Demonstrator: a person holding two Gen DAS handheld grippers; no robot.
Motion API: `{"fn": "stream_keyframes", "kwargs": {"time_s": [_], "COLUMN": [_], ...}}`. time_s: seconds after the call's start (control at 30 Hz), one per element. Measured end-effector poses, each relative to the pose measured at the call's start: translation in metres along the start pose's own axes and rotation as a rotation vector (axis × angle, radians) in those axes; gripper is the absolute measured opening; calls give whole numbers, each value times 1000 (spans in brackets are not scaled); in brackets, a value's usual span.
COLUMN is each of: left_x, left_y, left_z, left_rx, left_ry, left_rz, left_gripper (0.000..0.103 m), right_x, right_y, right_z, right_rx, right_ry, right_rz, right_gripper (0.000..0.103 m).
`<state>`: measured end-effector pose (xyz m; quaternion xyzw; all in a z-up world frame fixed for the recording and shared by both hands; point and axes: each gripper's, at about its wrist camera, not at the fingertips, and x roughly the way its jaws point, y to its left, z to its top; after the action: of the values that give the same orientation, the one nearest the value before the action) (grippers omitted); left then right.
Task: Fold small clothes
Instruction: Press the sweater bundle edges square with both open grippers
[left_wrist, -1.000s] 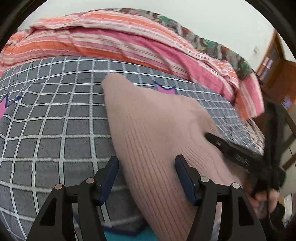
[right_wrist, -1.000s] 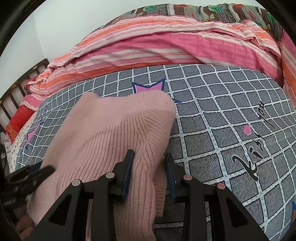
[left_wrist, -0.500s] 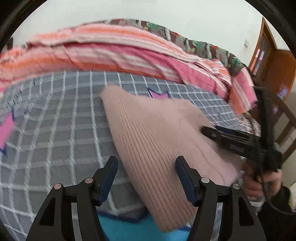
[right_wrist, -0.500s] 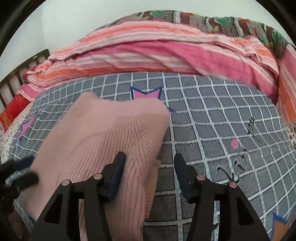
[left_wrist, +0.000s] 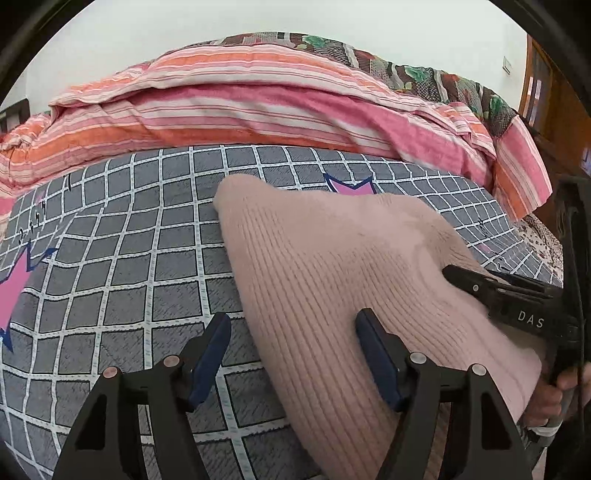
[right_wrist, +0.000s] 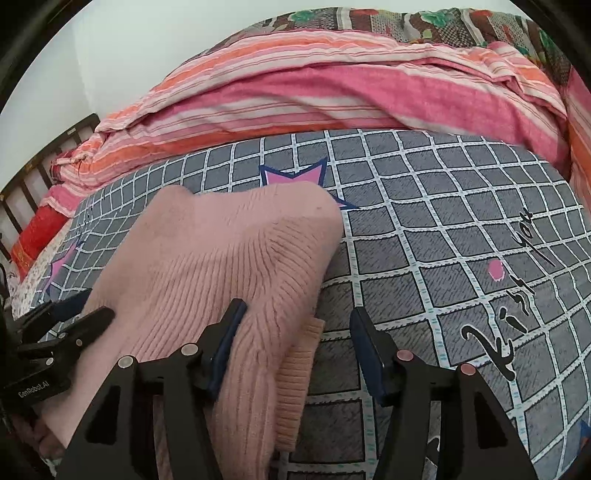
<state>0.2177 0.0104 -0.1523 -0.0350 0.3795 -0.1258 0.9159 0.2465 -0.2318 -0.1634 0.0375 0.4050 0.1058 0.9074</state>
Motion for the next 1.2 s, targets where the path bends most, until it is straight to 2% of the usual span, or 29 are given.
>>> {"fn": "stream_keyframes", "kwargs": {"time_s": [0.2,0.37,1.2], "left_x": [4,5,2], "left_y": [4,2,1], "left_z": [-4,-5,-7], "left_rx": [-35,-32,-41], "left_ry": [-8,-14,-34], "left_rz": [-8,0,21], "left_gripper": [74,74,74], "right_x": [3,3,0], "right_y": [2,8,8], "right_z": [-4,-4,-4], "right_rx": [5,-19,-21], "right_ry": [-14,-25,-36], "right_rz": [-3,-38,-59], "right_gripper": [54,54,55]}}
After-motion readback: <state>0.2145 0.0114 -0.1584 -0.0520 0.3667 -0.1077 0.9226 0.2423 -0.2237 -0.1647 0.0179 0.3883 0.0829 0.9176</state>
